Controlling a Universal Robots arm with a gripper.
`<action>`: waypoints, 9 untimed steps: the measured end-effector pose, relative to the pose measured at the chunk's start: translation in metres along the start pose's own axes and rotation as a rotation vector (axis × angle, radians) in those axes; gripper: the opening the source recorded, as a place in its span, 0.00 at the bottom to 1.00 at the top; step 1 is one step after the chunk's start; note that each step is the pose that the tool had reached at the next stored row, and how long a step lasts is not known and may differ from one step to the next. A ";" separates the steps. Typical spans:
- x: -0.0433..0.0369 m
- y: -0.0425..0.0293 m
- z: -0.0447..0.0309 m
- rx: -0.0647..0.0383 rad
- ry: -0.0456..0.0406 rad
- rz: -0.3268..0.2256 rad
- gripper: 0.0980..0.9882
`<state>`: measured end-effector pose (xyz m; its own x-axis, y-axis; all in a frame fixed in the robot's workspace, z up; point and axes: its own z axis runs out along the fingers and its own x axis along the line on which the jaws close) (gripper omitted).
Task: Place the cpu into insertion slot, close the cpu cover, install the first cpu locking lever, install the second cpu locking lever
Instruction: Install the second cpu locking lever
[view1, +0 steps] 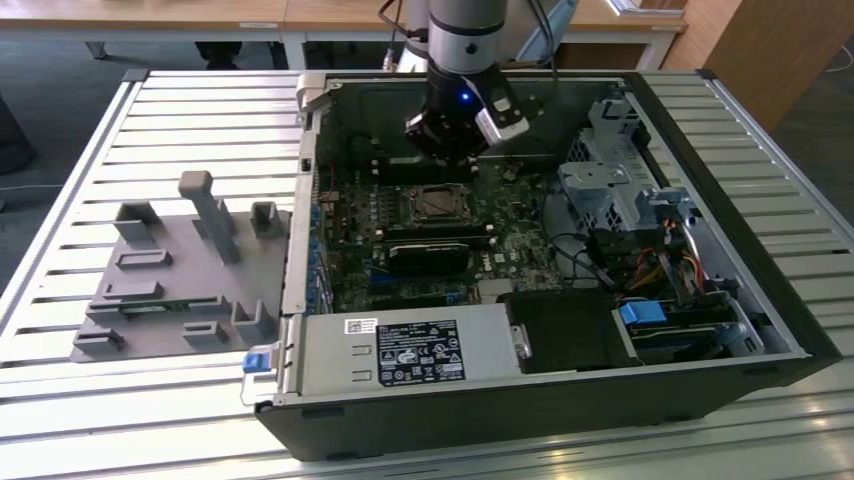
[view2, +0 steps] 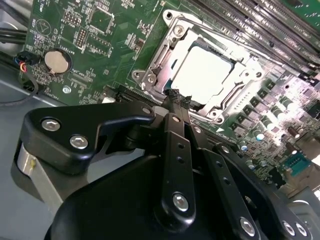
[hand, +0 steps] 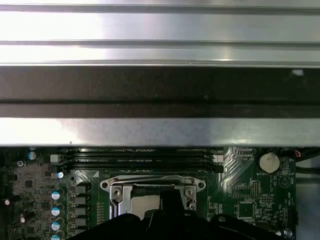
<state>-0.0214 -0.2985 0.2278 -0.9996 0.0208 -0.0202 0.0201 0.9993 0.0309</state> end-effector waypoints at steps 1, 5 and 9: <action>0.0000 -0.0008 0.0000 0.000 0.0000 0.000 0.01; 0.0000 -0.0024 -0.0001 0.000 0.0000 0.000 0.01; -0.0001 -0.0036 -0.0001 0.000 0.0000 0.000 0.01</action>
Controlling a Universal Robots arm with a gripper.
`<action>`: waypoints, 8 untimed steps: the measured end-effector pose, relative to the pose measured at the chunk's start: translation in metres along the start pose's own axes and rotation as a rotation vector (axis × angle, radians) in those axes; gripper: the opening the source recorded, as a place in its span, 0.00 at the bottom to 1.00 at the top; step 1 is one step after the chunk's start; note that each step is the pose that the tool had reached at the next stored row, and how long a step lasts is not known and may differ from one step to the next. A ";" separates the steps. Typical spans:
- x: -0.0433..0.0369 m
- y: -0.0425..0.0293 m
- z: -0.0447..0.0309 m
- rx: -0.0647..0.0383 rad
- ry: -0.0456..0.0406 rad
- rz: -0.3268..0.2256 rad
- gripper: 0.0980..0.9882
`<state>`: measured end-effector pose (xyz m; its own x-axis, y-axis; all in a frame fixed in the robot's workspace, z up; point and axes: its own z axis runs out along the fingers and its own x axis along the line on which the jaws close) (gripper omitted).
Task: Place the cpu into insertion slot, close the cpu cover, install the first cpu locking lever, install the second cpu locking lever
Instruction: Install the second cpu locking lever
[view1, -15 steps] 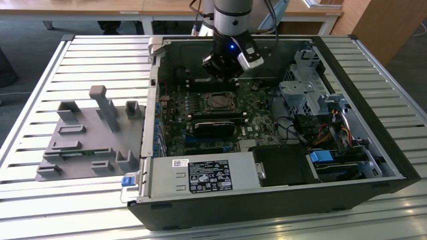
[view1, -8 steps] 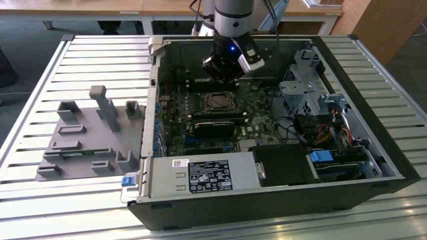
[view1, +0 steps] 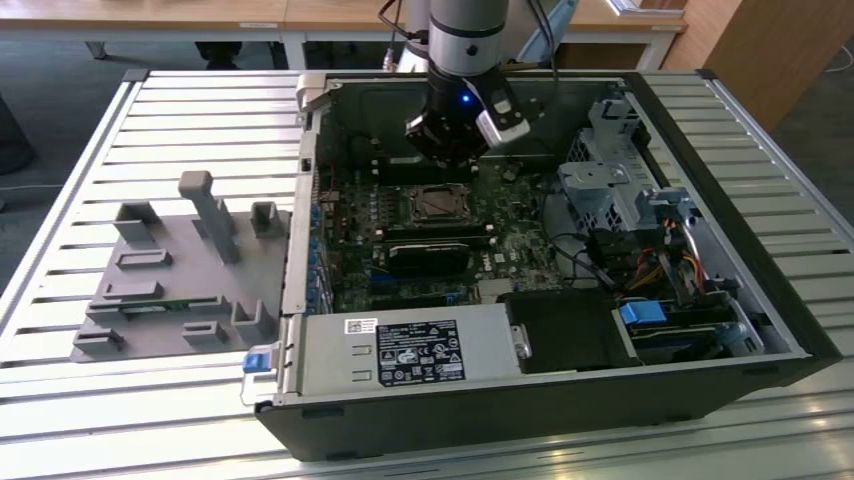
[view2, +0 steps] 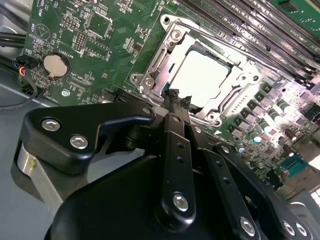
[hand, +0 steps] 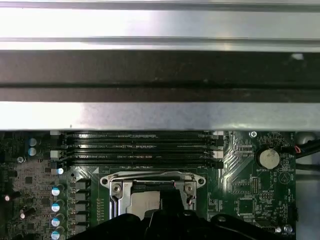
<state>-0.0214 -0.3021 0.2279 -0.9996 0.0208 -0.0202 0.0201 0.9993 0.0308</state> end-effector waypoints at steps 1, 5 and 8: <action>0.0000 -0.0004 0.0000 0.000 0.0000 0.000 0.01; 0.0000 -0.0005 -0.0006 0.000 0.0001 0.000 0.01; -0.0001 -0.0004 -0.0040 0.000 0.0000 0.000 0.01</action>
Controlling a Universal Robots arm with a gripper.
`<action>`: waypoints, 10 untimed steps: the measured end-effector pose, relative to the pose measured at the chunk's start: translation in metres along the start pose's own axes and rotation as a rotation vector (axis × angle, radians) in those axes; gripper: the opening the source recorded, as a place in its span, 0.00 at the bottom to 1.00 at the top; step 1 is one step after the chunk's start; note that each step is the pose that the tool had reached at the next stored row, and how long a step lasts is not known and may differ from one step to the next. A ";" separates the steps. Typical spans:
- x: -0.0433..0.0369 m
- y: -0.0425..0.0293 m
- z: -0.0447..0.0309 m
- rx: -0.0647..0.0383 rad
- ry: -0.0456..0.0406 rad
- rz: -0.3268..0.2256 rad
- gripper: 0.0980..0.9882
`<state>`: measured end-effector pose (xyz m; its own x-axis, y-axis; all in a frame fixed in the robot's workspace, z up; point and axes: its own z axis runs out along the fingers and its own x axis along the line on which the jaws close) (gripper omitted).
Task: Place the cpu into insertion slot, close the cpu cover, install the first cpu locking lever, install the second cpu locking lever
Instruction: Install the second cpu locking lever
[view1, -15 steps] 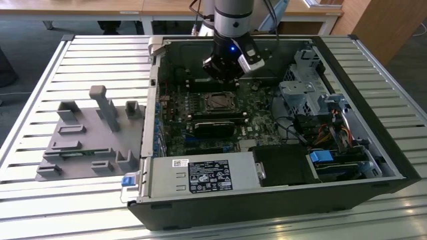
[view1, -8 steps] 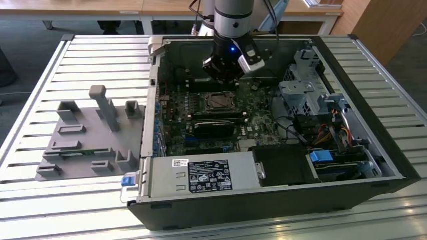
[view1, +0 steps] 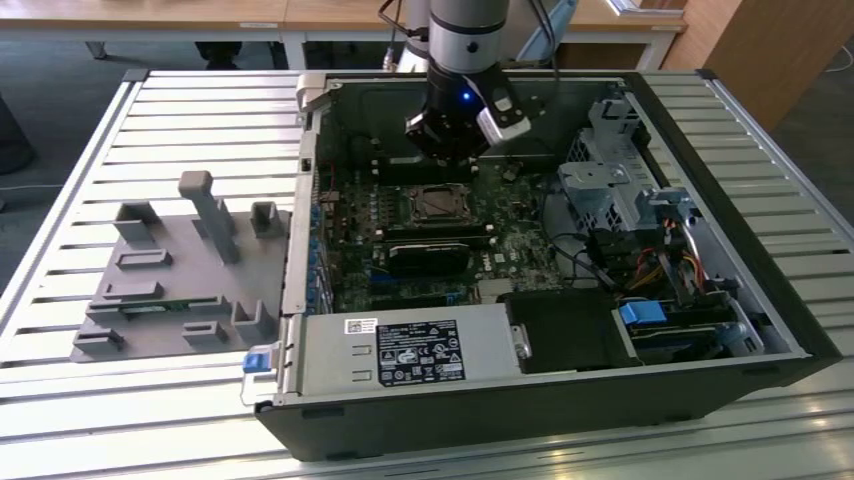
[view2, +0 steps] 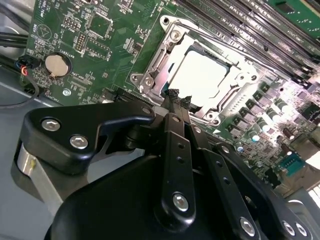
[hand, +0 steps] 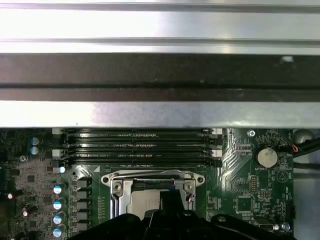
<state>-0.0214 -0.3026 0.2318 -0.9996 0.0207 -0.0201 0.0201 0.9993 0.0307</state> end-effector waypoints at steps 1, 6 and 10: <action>0.0000 0.0000 -0.0015 0.000 0.0004 0.000 0.01; -0.0002 0.0003 -0.0101 0.000 0.0017 0.000 0.01; -0.0003 0.0005 -0.0152 0.000 0.0022 0.000 0.01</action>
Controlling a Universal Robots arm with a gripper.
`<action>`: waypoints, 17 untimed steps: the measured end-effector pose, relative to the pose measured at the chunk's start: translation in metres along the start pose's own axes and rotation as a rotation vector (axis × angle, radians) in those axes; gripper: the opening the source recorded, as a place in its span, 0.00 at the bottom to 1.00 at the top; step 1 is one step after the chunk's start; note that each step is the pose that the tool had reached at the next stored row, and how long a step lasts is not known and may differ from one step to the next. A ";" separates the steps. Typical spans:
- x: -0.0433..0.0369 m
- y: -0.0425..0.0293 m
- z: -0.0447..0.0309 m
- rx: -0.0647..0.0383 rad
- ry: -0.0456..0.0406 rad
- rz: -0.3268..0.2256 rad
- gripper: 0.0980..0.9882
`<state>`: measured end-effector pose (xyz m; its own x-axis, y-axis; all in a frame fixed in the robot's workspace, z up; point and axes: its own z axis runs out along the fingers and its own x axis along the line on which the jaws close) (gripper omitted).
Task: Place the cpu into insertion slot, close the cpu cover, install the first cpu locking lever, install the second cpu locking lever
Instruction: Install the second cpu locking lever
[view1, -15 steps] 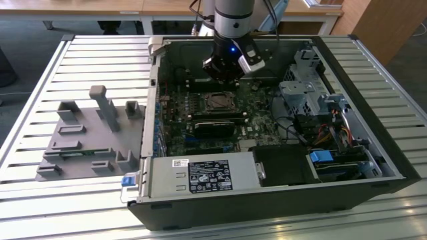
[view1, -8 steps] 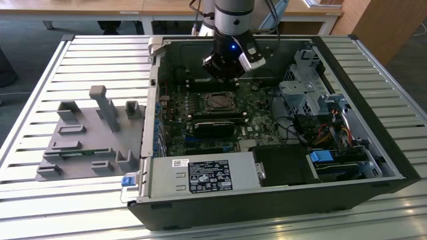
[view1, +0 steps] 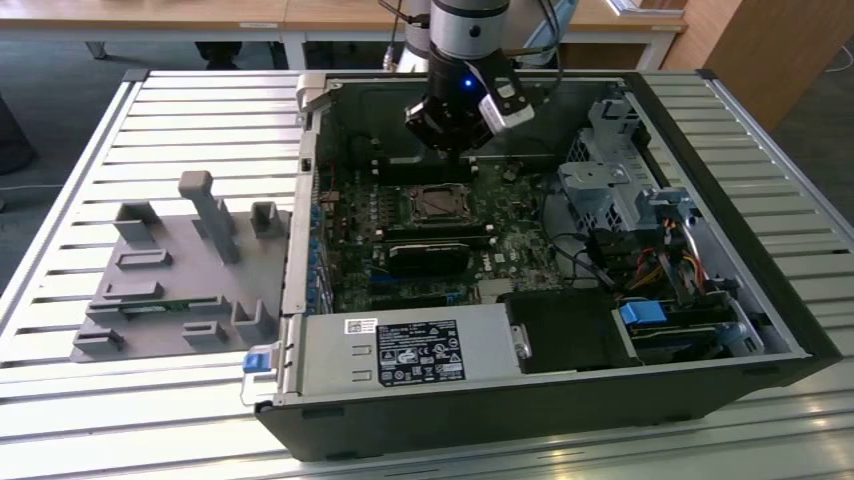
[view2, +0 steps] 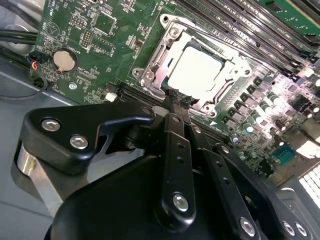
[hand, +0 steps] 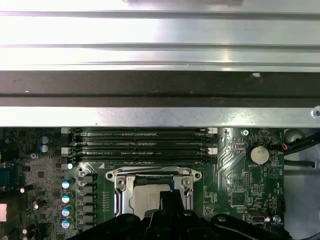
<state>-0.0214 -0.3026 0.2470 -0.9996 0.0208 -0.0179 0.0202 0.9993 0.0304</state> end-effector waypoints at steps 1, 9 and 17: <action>0.0000 -0.0001 0.0001 0.000 -0.0001 0.000 0.01; -0.0002 -0.0104 -0.0003 0.000 0.0000 0.000 0.01; -0.0008 -0.0212 -0.0004 0.000 0.0036 0.000 0.01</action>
<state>-0.0211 -0.3237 0.2468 -0.9997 0.0207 -0.0143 0.0202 0.9993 0.0303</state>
